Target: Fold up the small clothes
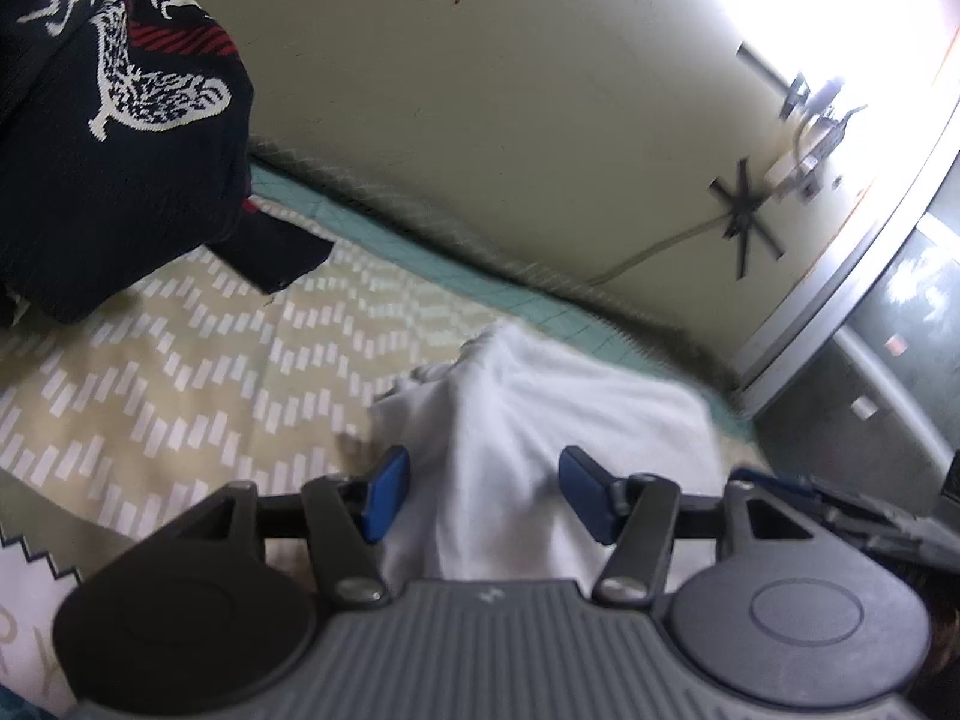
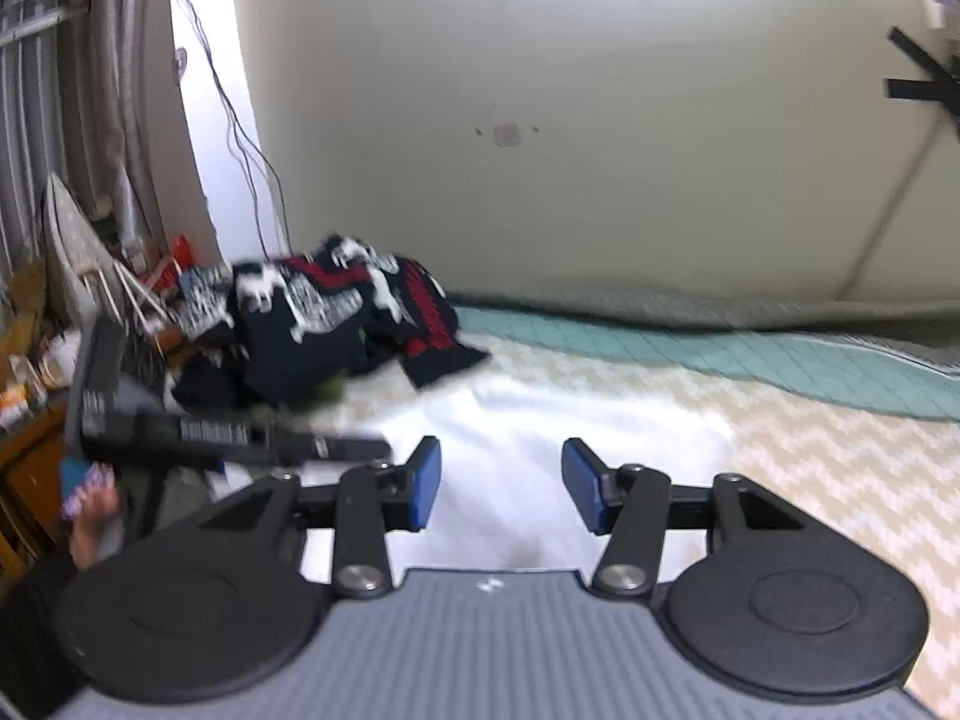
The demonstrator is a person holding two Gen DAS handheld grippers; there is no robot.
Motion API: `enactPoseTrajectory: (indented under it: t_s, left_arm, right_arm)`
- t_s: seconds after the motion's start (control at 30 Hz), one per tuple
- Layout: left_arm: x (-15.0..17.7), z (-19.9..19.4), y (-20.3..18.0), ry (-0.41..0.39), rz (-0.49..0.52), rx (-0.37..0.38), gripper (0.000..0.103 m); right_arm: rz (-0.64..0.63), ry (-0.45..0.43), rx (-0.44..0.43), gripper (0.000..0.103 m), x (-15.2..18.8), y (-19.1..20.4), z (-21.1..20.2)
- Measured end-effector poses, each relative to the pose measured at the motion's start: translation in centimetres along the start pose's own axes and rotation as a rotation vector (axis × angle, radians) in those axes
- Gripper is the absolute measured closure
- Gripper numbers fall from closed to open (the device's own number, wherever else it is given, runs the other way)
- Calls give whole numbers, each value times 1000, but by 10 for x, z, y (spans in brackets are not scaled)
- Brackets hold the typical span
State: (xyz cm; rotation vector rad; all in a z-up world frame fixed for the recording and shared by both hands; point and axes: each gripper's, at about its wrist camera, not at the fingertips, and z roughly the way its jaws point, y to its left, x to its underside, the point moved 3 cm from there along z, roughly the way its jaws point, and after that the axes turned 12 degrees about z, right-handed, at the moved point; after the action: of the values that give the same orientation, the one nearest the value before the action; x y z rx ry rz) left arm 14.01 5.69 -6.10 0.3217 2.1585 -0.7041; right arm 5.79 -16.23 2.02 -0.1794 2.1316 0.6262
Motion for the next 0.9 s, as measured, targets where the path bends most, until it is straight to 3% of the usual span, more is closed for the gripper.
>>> enactPoseTrajectory:
  t_s: [0.13,0.27,0.37,0.4,0.5,0.6,0.77,0.9]
  left_arm:
    - [2,6,0,34,9,-30,48]
    - [3,5,1,28,5,-30,47]
    - [3,0,3,6,-11,-21,40]
    - [3,-3,3,-10,-15,-16,34]
    - [1,-8,3,-46,-28,-3,0]
    - [1,-6,5,-34,-44,5,0]
    - [3,-1,5,1,-46,5,0]
    - [4,2,-4,21,11,-30,0]
  right_arm:
    - [72,127,98,55,29,-29,24]
    - [59,81,62,52,30,-25,18]
    - [104,34,22,48,28,-33,-3]
    - [127,5,8,45,28,-36,-14]
    - [205,-54,-17,40,29,-49,-39]
    - [280,-52,-39,32,36,-67,-54]
    - [380,17,-51,32,55,-89,-51]
    - [395,36,-66,31,60,-90,-43]
